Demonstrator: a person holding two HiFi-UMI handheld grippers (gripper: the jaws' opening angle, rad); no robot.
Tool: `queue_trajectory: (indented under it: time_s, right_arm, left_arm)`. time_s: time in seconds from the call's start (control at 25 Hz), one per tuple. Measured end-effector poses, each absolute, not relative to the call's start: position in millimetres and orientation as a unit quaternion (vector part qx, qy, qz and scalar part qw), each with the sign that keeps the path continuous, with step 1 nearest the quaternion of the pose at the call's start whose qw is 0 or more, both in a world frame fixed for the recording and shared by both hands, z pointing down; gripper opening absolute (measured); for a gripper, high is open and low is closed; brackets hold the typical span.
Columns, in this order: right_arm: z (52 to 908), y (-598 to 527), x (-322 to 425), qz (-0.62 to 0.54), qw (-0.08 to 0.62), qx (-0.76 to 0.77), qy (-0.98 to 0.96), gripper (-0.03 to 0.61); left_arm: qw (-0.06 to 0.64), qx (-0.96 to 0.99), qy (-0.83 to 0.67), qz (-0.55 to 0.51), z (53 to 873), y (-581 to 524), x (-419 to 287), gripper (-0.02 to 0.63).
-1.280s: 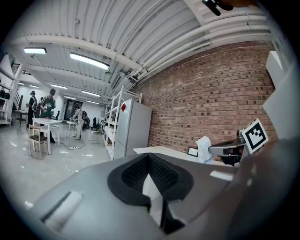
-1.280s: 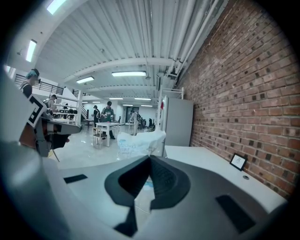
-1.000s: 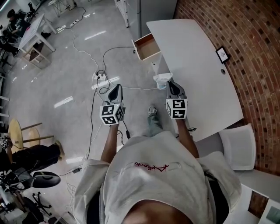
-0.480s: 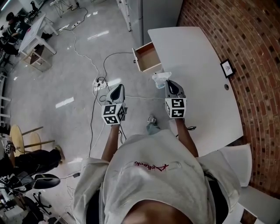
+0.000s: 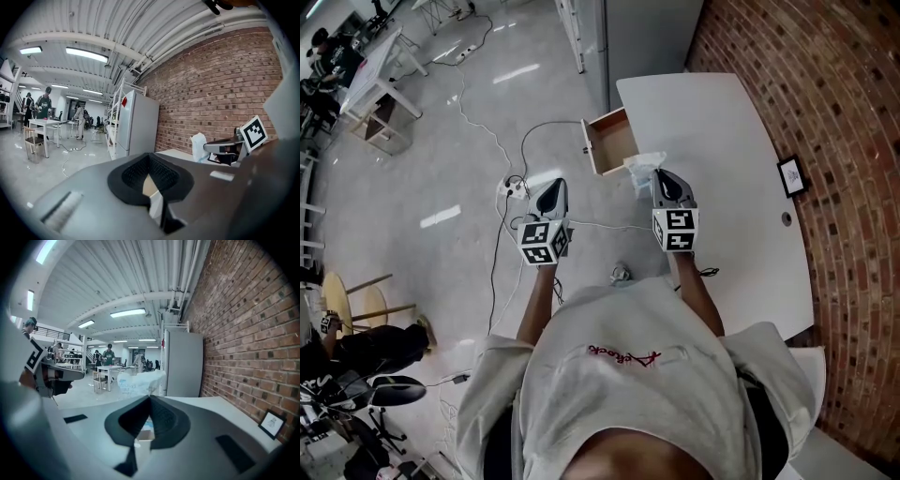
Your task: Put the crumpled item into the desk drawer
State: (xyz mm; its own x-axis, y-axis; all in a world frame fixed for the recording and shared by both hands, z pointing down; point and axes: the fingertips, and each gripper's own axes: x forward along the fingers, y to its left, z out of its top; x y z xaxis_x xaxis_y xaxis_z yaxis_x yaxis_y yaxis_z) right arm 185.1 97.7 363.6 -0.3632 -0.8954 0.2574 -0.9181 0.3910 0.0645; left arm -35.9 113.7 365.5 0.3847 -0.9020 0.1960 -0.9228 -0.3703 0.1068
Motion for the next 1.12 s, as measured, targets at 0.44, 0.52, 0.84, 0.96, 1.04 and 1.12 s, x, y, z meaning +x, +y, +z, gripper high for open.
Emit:
queue_trajectory:
  time_s: [0.44, 0.52, 0.84, 0.96, 1.04, 1.12]
  right_arm:
    - [380, 43, 192, 0.055, 0.134, 0.525, -0.839, 0.012]
    - [383, 36, 191, 0.058, 0.136, 0.522, -0.840, 0.012]
    - [397, 1, 171, 0.069, 0.150, 0.516, -0.841, 0.012]
    - [398, -21, 162, 0.067, 0.153, 0.519, -0.839, 0.012]
    - [399, -38, 156, 0.067, 0.156, 0.524, -0.835, 0.012]
    - [400, -56, 148, 0.067, 0.158, 0.530, -0.830, 0.012]
  left_arm:
    - [0.109, 0.812, -0.569, 0.067, 383, 72, -27, 0.009]
    - [0.110, 0.810, -0.572, 0.068, 385, 67, -29, 0.009]
    - [0.120, 0.809, -0.572, 0.067, 394, 30, -47, 0.009]
    - [0.124, 0.812, -0.567, 0.063, 396, 5, -55, 0.009]
    - [0.127, 0.815, -0.562, 0.060, 398, -14, -60, 0.009]
    - [0.130, 0.819, -0.556, 0.056, 398, -36, -67, 0.009]
